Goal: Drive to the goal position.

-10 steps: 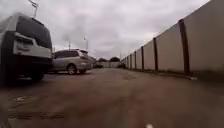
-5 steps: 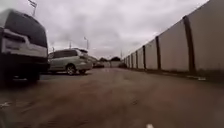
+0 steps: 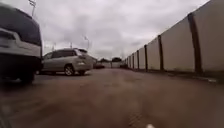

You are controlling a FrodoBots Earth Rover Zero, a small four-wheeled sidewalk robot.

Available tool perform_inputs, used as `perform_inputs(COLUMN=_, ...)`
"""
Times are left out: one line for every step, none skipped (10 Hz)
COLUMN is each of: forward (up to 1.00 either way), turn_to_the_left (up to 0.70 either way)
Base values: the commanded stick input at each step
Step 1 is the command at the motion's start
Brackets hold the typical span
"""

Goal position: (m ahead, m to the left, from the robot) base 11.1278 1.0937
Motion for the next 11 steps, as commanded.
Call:
perform_inputs(forward=0.70, turn_to_the_left=0.00)
perform_inputs(forward=0.70, turn_to_the_left=0.00)
perform_inputs(forward=0.70, turn_to_the_left=0.00)
perform_inputs(forward=0.70, turn_to_the_left=0.00)
perform_inputs(forward=0.70, turn_to_the_left=0.00)
perform_inputs(forward=0.70, turn_to_the_left=0.00)
perform_inputs(forward=0.70, turn_to_the_left=0.00)
perform_inputs(forward=0.70, turn_to_the_left=0.00)
perform_inputs(forward=0.70, turn_to_the_left=-0.25)
perform_inputs(forward=0.70, turn_to_the_left=-0.35)
perform_inputs(forward=0.70, turn_to_the_left=-0.34)
